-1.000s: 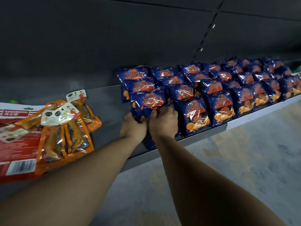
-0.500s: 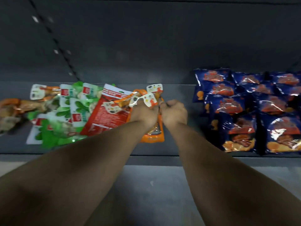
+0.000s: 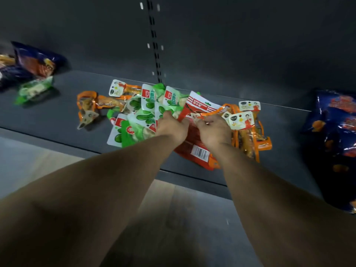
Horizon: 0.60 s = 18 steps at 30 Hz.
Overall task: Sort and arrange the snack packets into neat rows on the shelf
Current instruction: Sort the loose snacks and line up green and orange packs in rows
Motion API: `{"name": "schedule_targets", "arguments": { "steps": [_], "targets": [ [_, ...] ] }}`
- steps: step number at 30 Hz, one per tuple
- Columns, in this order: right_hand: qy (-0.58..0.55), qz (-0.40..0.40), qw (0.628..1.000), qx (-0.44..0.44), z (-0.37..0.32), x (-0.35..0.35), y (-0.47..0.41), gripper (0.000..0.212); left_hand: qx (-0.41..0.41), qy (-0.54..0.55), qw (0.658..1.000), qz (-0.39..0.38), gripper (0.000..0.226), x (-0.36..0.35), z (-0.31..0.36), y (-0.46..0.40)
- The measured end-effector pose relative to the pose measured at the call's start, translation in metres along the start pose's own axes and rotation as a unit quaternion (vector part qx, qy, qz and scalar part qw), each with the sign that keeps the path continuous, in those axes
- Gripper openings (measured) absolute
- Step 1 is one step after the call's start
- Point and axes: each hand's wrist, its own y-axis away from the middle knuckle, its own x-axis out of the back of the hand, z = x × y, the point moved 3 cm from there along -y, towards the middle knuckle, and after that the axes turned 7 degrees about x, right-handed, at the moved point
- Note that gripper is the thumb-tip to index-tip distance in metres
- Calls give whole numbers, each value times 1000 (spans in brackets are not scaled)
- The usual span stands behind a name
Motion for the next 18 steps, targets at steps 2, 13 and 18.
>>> {"name": "schedule_targets", "arguments": {
  "steps": [2,13,18],
  "targets": [
    [-8,-2,1000,-1,-12,-12,2,36,-1,5,1000,-5,63,7,-6,-8],
    [26,-17,999,37,-71,-71,-2,31,-40,44,997,-42,63,67,-28,-48],
    [8,-42,997,61,-130,-128,0,31,-16,67,998,-12,62,134,-63,-90]
  ]
}}
